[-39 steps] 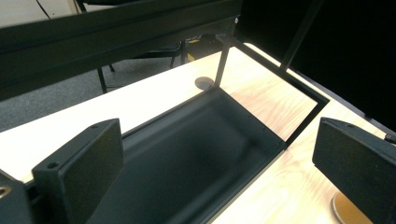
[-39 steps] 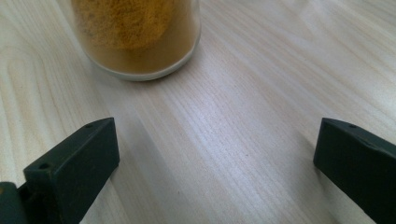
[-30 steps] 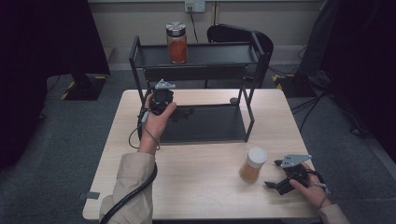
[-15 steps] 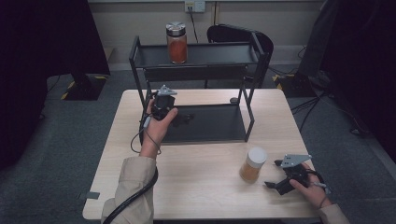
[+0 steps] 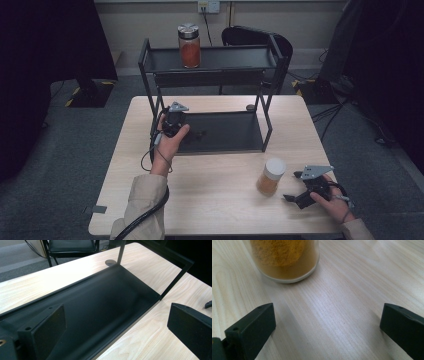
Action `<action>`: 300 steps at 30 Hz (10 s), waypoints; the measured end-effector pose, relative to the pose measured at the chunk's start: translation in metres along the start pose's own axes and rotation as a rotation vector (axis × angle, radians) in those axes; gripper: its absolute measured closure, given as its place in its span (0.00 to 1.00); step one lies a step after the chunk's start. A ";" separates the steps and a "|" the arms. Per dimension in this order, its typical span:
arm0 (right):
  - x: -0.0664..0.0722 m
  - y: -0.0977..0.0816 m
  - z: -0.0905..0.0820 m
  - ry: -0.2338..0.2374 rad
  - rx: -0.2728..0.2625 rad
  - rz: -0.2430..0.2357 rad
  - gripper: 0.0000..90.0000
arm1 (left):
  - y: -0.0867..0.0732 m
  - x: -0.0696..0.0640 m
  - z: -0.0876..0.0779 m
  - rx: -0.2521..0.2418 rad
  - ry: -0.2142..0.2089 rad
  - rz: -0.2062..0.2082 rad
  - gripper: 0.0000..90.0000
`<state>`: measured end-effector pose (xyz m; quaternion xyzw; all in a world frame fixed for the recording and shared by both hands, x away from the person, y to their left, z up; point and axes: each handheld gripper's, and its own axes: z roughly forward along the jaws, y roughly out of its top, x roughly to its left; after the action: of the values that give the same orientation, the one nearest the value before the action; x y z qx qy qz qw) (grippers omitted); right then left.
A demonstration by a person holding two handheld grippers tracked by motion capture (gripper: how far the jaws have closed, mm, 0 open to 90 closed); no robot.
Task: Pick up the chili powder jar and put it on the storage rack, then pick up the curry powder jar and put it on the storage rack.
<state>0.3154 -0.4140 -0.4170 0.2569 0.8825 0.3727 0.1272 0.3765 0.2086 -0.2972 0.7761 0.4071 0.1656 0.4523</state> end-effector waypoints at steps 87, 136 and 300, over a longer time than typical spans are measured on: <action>0.000 0.000 0.000 -0.001 0.000 0.001 0.00 | -0.122 -0.011 0.015 0.069 0.042 -0.013 0.02; -0.001 0.002 -0.003 0.019 -0.004 0.006 0.02 | -0.145 -0.021 0.013 0.173 0.108 0.067 0.00; -0.020 0.364 -0.057 0.015 -0.221 0.003 0.37 | -0.145 -0.021 0.013 0.175 0.107 0.068 0.00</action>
<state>0.4391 -0.2444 -0.1134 0.2398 0.8365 0.4700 0.1477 0.3019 0.2224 -0.4230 0.8160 0.4171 0.1860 0.3544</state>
